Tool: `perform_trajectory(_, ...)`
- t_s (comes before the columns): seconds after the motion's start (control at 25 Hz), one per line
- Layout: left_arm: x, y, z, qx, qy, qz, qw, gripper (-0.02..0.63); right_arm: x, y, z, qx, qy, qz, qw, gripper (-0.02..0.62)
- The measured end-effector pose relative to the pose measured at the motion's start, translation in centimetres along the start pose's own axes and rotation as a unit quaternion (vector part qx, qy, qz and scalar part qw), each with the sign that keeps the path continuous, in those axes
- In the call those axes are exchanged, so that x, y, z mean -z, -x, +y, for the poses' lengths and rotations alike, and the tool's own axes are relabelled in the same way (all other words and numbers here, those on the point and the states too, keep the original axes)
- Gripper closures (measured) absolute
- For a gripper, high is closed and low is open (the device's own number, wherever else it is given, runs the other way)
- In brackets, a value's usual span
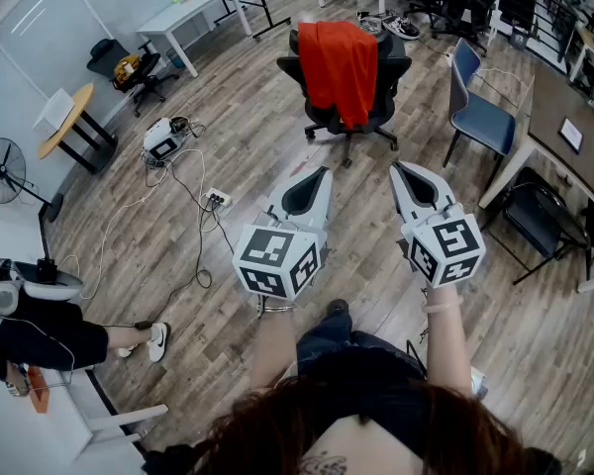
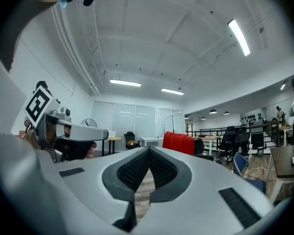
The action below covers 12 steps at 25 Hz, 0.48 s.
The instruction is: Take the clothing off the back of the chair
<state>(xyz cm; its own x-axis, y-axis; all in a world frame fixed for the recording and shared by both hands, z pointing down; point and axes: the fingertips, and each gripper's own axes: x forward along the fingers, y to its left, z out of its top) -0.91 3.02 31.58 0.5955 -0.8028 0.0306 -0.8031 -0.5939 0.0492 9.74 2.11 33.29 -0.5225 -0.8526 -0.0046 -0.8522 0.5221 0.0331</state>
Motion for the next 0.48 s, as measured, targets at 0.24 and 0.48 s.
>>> perform_trajectory(0.24,-0.3,-0.7,0.6,0.002,-0.004,-0.001,1.0,0.589,-0.1,-0.6,-0.2,-0.004,-0.002,-0.005,1.0,0.609)
perform_trajectory(0.48,-0.2,-2.2,2.4,0.008,-0.008,0.001,0.9999,0.589,0.1,-2.5,-0.7,-0.008,-0.018,-0.009,1.0,0.609)
